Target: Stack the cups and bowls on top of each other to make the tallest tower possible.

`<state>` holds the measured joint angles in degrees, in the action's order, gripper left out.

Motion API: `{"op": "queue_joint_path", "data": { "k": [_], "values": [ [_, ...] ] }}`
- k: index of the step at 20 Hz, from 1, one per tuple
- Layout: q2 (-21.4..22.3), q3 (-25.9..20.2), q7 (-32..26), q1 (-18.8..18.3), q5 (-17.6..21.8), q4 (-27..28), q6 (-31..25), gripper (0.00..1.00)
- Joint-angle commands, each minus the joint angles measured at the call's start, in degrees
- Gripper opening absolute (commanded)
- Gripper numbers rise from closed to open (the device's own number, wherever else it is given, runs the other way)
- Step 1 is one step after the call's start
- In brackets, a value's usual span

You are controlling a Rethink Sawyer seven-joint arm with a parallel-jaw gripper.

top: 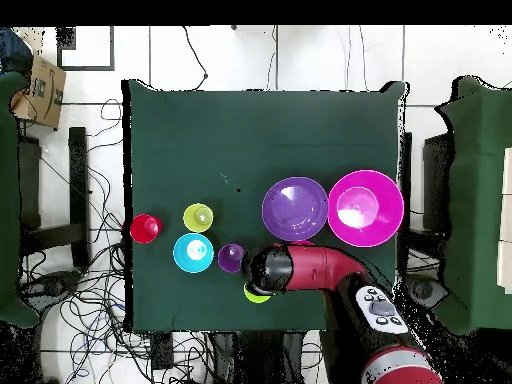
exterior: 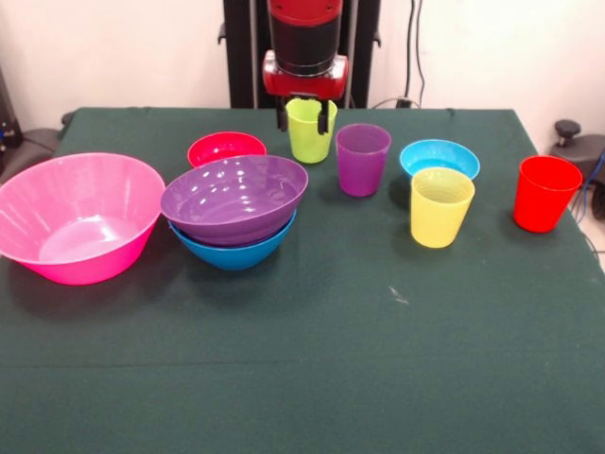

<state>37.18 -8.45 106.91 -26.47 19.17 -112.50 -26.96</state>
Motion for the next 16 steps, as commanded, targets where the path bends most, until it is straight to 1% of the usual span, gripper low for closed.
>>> {"op": "queue_joint_path", "data": {
  "k": [1, 3, 10, 16],
  "values": [
    [0.0, -4.6, -4.2, -1.4, 3.8, 0.0, -2.3, 1.00],
    [-1.4, -4.6, -4.0, -1.3, 4.2, 0.7, -1.4, 1.00],
    [-3.0, -4.4, -3.9, -1.3, 4.6, 2.7, -1.4, 1.00],
    [-6.5, -3.8, -3.4, -1.0, 6.5, 5.2, 1.3, 1.00]
  ]
}}
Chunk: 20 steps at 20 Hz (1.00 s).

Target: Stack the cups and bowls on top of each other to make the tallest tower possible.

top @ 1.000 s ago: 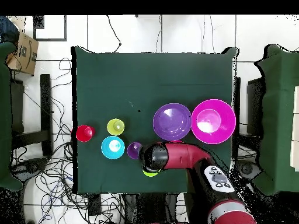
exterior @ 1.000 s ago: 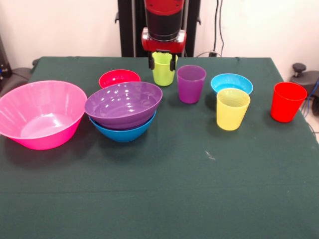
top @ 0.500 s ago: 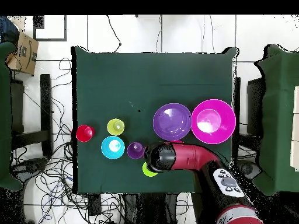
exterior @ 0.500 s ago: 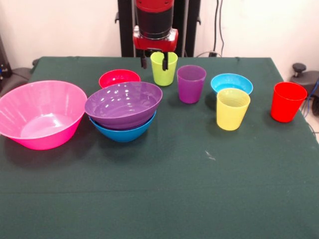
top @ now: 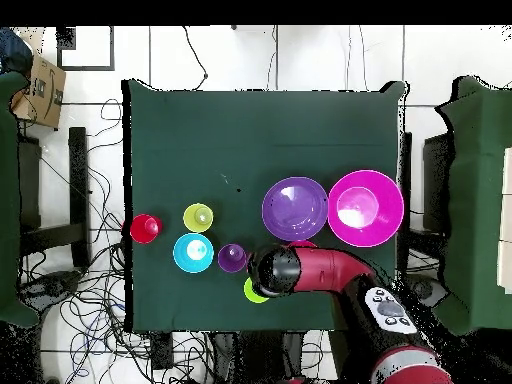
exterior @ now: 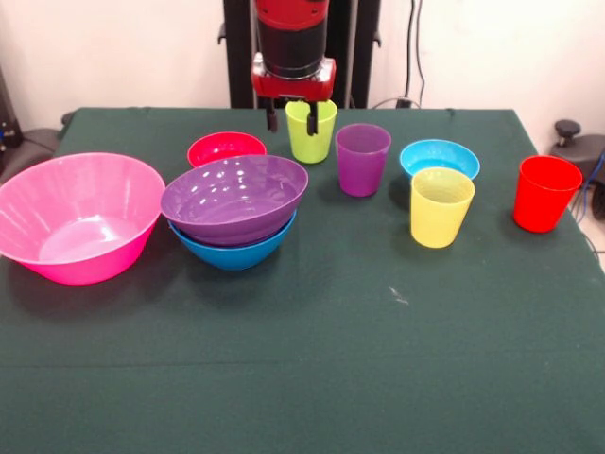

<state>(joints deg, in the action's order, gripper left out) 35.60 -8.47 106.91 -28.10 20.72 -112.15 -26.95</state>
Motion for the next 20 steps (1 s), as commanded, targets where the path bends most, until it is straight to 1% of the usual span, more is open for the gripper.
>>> {"op": "queue_joint_path", "data": {
  "k": [1, 8, 16, 20],
  "values": [
    [-5.2, -3.6, -3.2, 0.4, 5.3, 5.0, 1.6, 1.00],
    [-5.4, -4.5, -4.4, -1.3, 6.8, 5.7, 0.7, 1.00],
    [-3.0, -5.8, -5.1, -2.3, 6.1, 5.6, -3.0, 1.00],
    [-2.9, -6.1, -5.5, -2.4, 5.9, 6.1, -3.9, 1.00]
  ]
}}
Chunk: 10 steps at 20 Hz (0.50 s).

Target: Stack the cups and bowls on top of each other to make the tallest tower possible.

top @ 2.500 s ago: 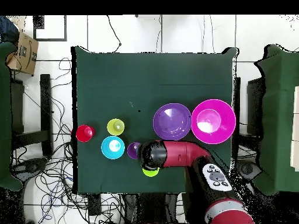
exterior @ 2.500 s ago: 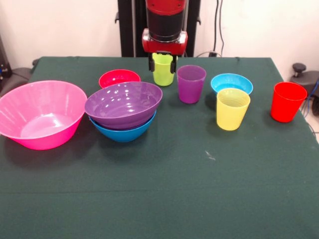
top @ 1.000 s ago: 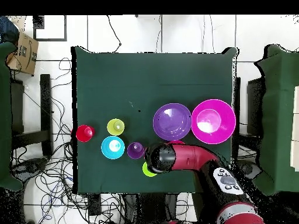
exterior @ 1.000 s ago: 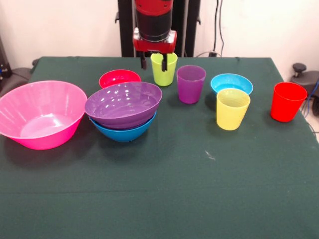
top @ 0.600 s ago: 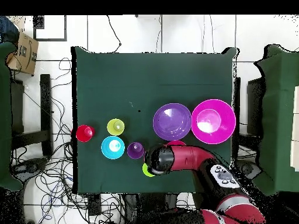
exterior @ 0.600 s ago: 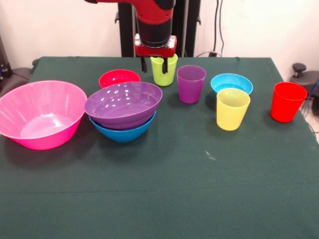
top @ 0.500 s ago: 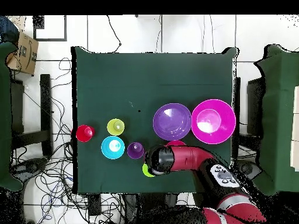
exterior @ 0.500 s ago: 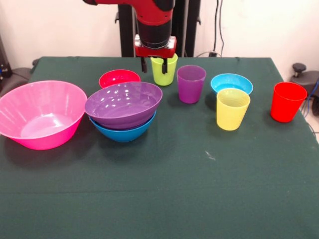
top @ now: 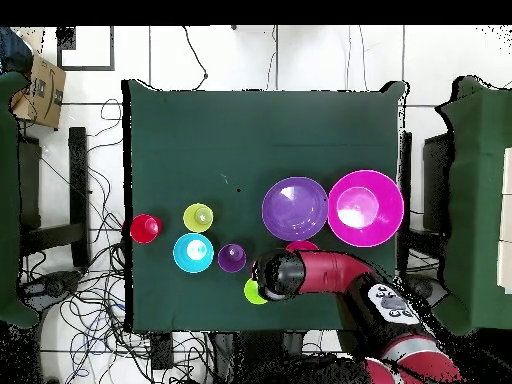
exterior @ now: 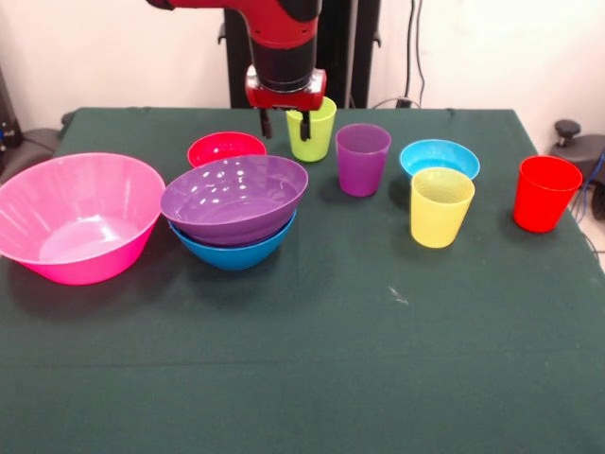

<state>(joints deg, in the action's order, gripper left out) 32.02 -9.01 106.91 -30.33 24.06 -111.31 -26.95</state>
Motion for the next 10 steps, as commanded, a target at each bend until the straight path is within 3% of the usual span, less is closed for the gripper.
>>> {"op": "queue_joint_path", "data": {
  "k": [1, 10],
  "values": [
    [0.7, -5.7, -5.7, -0.3, 2.5, 5.5, -4.2, 1.00],
    [0.4, -5.8, -6.0, -0.5, 3.3, 6.0, -4.0, 1.00]
  ]
}}
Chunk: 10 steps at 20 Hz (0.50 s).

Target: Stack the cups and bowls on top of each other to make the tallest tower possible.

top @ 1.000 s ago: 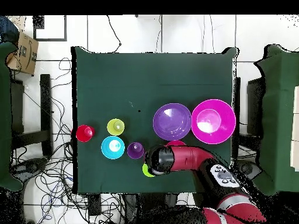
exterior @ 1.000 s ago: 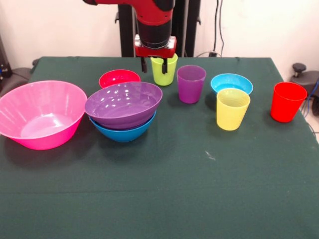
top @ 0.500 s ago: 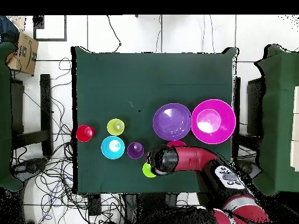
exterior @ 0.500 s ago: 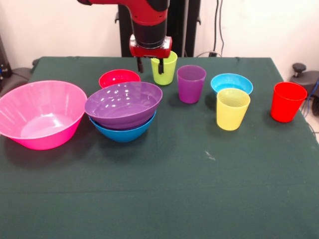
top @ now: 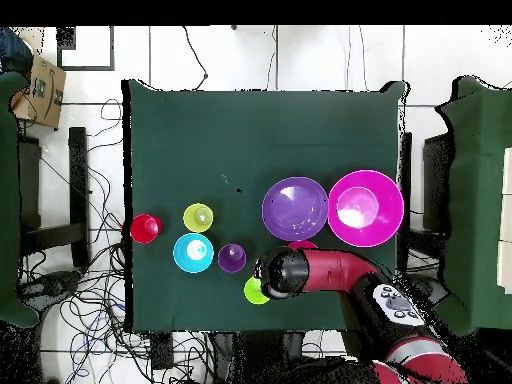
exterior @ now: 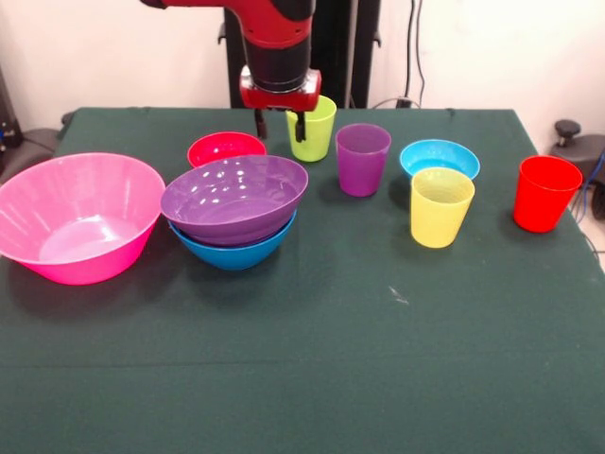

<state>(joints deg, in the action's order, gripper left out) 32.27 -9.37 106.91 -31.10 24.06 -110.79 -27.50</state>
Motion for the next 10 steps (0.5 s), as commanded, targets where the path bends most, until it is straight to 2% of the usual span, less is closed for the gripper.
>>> {"op": "queue_joint_path", "data": {
  "k": [1, 6, 10],
  "values": [
    [-0.4, -5.2, -5.9, 0.1, 3.7, 5.6, -2.8, 1.00],
    [-2.2, -5.3, -6.8, -0.9, 4.9, 6.8, -1.9, 1.00],
    [-1.2, -5.9, -7.2, -1.5, 4.9, 6.4, -3.2, 1.00]
  ]
}}
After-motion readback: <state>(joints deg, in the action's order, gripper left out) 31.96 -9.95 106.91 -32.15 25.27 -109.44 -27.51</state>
